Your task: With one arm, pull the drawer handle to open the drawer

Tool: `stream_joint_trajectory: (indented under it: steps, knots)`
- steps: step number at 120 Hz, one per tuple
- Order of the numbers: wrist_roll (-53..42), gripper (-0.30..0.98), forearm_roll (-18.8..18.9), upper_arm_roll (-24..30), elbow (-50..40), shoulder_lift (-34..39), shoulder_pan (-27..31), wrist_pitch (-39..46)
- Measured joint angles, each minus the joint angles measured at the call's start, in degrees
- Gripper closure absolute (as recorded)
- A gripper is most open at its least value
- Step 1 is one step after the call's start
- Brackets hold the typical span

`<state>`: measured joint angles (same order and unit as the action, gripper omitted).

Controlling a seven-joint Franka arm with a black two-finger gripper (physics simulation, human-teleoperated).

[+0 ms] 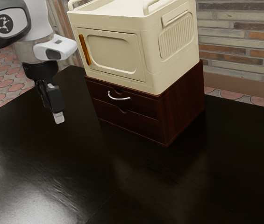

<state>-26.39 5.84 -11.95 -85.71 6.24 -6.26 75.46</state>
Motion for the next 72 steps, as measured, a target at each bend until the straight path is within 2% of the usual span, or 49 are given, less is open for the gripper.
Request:
stream_joint_trajectory:
  steps: [38, 57, 72]
  knots:
    - [-9.4, 0.00, -0.8, 0.4, 0.0, -1.0, -0.3, 6.3]
    - [-24.3, 0.00, -1.9, 0.2, 0.0, -1.7, 0.4, 11.6]
    - [-39.2, 0.00, -2.3, 0.4, -3.3, -1.8, 1.2, 21.5]
